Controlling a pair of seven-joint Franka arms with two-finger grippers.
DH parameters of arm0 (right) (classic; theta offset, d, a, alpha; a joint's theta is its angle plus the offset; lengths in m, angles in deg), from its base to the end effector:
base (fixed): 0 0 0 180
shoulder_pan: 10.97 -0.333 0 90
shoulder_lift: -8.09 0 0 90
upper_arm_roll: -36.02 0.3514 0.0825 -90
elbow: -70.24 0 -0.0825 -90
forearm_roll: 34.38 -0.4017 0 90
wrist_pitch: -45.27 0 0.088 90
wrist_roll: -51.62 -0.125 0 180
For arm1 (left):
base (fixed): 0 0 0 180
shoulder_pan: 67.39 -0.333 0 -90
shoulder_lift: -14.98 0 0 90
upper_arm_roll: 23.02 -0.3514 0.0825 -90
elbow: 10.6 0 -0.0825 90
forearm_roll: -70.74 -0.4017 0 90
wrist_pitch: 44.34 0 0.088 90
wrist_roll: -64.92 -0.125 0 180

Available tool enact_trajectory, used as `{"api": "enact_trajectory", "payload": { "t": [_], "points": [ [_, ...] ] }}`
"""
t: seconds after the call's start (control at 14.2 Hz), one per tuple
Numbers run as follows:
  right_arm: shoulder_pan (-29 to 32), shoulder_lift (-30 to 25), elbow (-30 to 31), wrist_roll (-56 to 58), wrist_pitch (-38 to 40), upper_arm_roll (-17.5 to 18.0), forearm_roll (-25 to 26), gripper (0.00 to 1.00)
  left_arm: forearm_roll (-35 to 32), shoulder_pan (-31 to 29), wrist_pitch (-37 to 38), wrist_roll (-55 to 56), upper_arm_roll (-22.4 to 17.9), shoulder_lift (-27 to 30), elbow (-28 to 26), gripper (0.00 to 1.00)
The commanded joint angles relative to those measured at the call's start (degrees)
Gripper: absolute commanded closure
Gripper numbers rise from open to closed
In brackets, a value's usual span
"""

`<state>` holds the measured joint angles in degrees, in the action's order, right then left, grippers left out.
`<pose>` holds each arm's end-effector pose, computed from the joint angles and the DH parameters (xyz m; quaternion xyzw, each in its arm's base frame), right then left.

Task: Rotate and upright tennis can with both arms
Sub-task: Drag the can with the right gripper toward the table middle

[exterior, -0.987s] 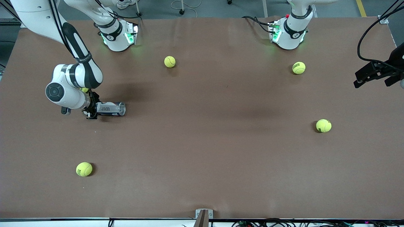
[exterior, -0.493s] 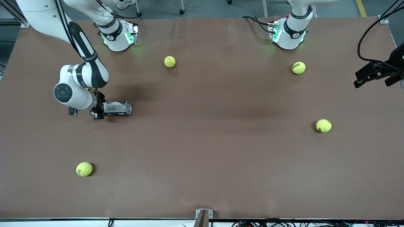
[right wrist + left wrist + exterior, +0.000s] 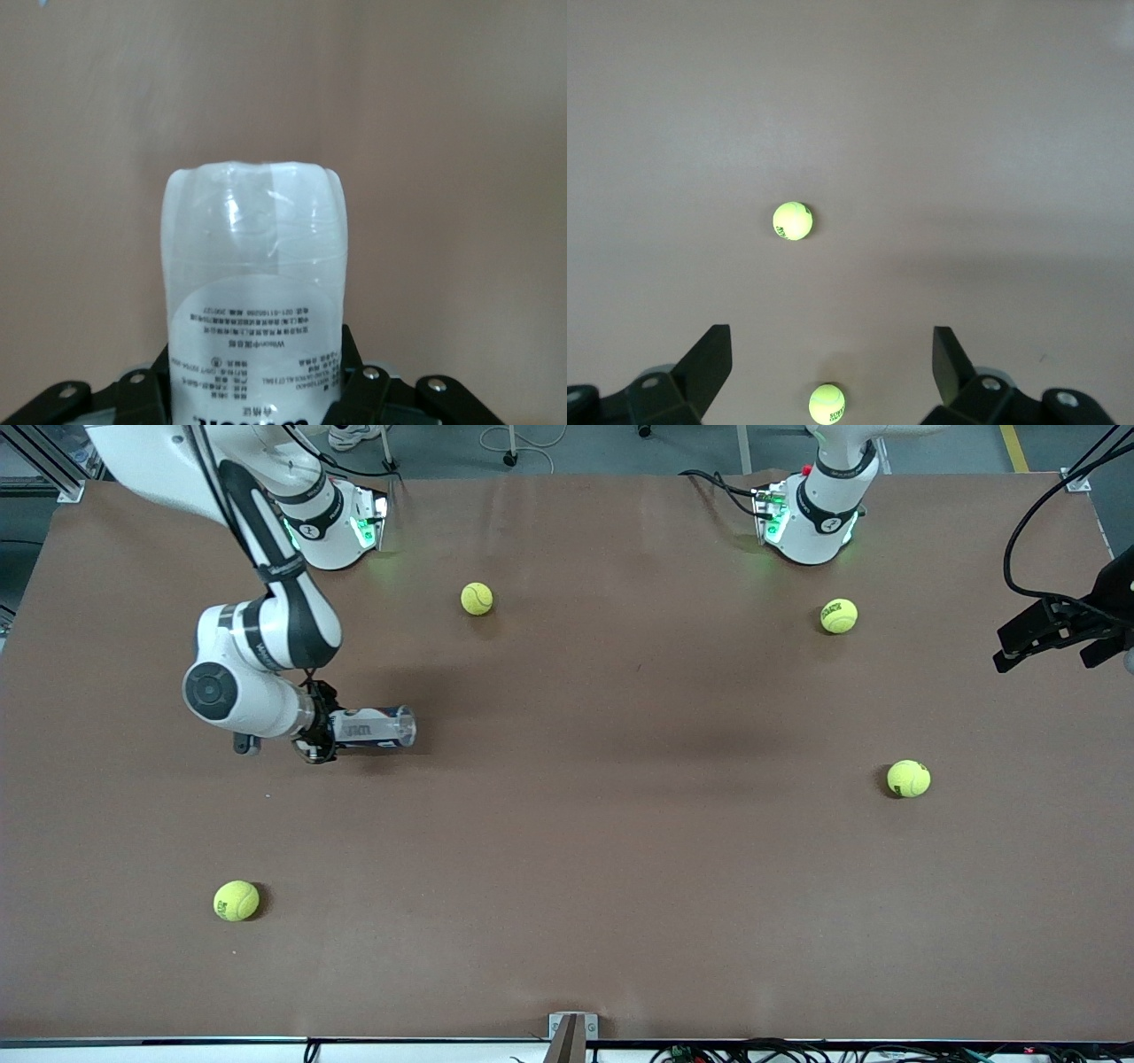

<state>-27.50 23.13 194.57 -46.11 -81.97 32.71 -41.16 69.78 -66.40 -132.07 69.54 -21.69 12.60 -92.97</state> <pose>0.5391 0.1323 0.2595 0.7079 -0.6976 -0.0888 0.0664 0.5835 -0.0211 0.6793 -0.9994 -0.0206 -0.0264 0.0063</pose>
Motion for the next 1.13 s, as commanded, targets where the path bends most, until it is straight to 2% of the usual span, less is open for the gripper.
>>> {"api": "enact_trajectory", "payload": {
  "t": [0.0,0.21,0.56,0.85,1.06],
  "points": [
    [-6.1,-0.5,-4.7,-6.3,3.6,-0.3,-1.1,0.33,0.5,-0.4,0.4,0.4,0.2,0.2,0.3,0.00],
    [-12.5,1.1,-12.9,-13.3,7.5,-0.3,-1.2,0.33,0.6,-0.4,0.4,0.4,0.2,0.2,0.2,0.00],
    [-21.0,5.8,-21.9,-22.4,7.5,-0.2,-1.4,0.33,0.5,-0.4,0.4,0.4,0.2,0.2,0.2,0.00],
    [-26.2,11.4,-29.9,-28.2,7.4,-0.2,-1.5,0.32,0.5,-0.4,0.4,0.4,0.2,0.2,0.2,0.00],
    [-29.3,18.2,-37.2,-32.9,7.1,-0.3,-1.3,0.32,0.5,-0.4,0.4,0.4,0.2,0.2,0.2,0.00]
  ]
}}
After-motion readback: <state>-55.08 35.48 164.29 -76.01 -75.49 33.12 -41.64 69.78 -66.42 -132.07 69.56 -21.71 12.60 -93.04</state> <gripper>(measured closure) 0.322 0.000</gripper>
